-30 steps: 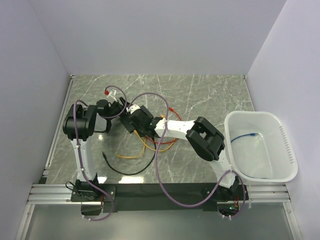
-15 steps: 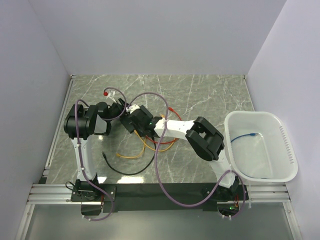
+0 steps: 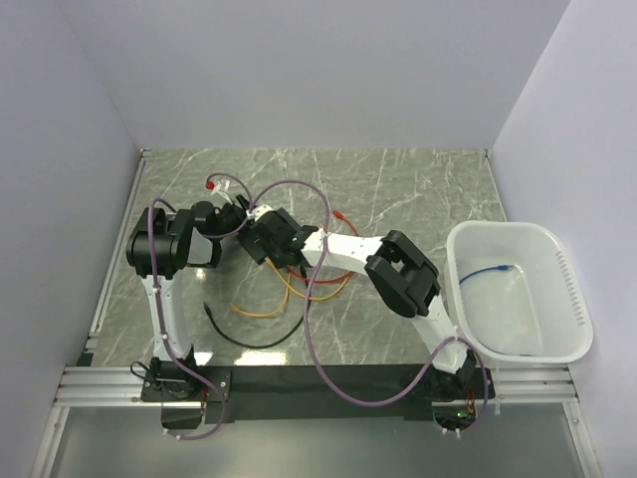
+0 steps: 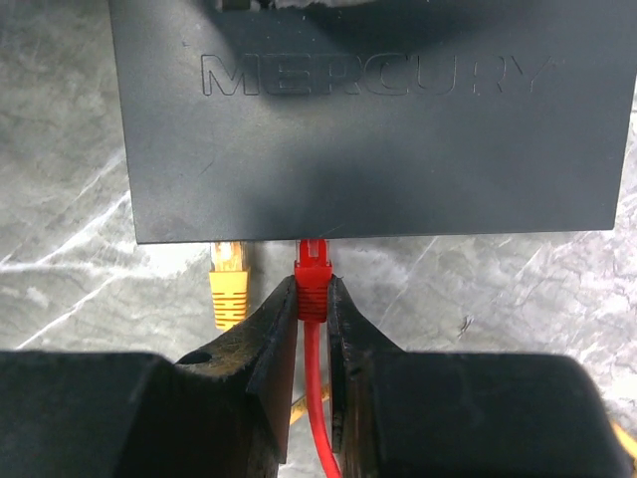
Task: Insert the plug into the switch port
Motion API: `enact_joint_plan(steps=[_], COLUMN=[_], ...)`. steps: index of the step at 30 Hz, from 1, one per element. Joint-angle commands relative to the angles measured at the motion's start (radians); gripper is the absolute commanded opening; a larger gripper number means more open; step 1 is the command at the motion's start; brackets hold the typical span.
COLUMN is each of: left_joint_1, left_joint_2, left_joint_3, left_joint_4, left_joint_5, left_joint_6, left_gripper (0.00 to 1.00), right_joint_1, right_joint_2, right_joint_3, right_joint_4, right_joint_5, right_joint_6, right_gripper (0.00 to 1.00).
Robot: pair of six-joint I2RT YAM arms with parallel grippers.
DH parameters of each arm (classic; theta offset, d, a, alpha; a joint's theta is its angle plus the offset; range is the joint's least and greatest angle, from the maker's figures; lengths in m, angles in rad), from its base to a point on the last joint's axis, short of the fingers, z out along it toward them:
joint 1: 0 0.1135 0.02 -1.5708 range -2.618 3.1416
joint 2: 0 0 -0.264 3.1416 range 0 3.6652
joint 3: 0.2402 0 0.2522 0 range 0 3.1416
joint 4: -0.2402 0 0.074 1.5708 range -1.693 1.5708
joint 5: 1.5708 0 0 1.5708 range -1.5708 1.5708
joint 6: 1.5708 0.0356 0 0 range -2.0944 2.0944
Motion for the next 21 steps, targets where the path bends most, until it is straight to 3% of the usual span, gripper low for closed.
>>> enact_joint_plan(steps=[1, 21], left_joint_1=[-0.059, -0.057], left_joint_2=[0.041, -0.051], left_joint_3=[-0.044, -0.055], left_joint_4=[-0.168, -0.311], left_joint_5=[0.120, 0.013], left_joint_6=[-0.015, 0.054], left_gripper=[0.63, 0.64], right_joint_1=[-0.023, -0.006], right_joint_2=[0.009, -0.053], right_joint_3=[0.123, 0.048], right_joint_4=[0.292, 0.352], right_joint_5=[-0.027, -0.159], right_joint_6=[-0.007, -0.007], right_gripper=[0.00, 0.00])
